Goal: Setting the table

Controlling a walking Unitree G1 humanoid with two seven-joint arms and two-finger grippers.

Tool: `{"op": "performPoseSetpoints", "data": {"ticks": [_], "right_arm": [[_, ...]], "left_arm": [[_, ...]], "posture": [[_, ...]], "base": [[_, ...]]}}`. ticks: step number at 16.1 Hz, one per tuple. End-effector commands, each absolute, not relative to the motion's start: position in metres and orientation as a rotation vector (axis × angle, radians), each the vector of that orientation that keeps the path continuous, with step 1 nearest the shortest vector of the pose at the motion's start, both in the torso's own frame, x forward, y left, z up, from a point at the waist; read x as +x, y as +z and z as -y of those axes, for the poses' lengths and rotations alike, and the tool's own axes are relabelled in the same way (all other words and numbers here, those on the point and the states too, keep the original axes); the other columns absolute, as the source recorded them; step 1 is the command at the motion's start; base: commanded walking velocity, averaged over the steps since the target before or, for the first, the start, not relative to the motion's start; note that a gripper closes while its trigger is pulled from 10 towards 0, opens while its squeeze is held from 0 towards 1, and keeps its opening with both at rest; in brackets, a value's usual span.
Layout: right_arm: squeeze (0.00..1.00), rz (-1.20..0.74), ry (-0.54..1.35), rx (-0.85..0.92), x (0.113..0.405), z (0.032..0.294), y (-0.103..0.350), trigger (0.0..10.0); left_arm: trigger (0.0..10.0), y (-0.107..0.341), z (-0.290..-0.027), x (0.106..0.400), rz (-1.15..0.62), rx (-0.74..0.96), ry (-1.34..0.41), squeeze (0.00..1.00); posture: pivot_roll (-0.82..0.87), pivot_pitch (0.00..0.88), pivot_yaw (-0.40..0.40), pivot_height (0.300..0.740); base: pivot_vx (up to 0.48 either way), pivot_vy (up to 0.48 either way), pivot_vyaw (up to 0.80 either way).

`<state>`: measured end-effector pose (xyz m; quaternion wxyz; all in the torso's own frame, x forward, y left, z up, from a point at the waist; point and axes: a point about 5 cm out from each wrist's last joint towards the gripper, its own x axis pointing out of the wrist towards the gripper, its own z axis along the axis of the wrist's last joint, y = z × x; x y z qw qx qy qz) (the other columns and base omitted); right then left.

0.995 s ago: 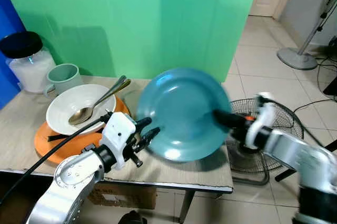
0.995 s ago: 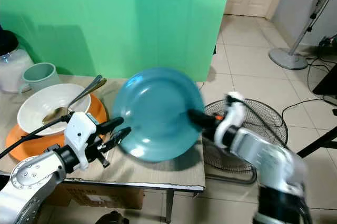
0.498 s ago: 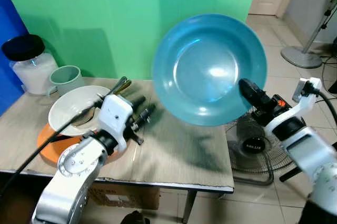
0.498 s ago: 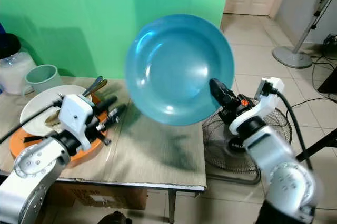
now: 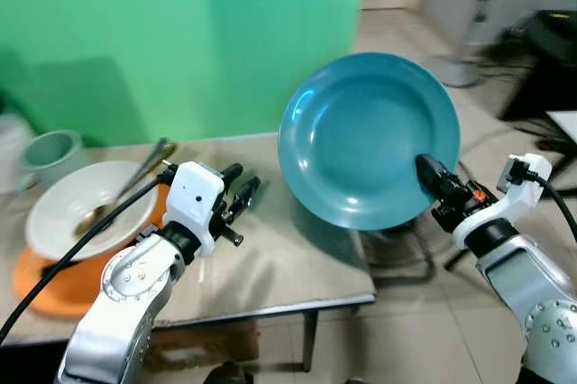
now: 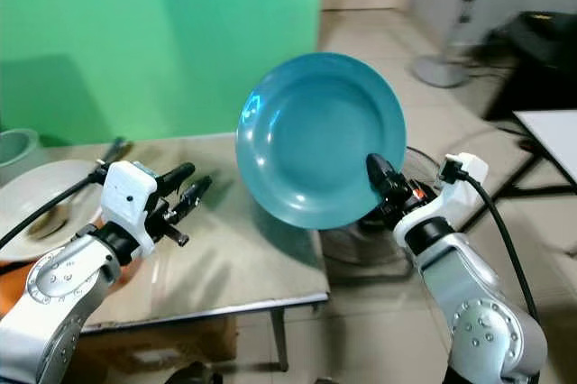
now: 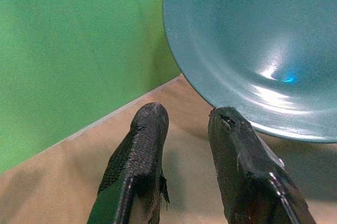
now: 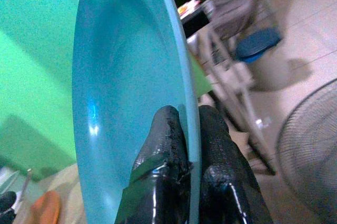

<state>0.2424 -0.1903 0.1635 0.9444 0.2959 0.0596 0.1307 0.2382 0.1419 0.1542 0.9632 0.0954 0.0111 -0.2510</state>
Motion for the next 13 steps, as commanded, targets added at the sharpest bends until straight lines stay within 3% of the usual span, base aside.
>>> {"op": "performPoseSetpoints", "data": {"ticks": [1,13], "right_arm": [[0.0,-0.072,0.268,0.578,0.2412,0.1883,0.1721,10.0],[0.0,-0.042,0.083,0.409,0.2417,0.1794,0.1748,10.0]], "left_arm": [[10.0,0.1558,-0.1421,0.2401,-0.021,0.191,-0.494,0.0],[10.0,0.156,-0.1486,0.2491,0.001,0.149,-0.278,0.0]], "posture": [[0.15,0.0,0.01,0.727],[0.14,0.0,0.001,0.727]], "base": [[0.0,0.0,-0.76],[0.0,0.0,-0.76]]}}
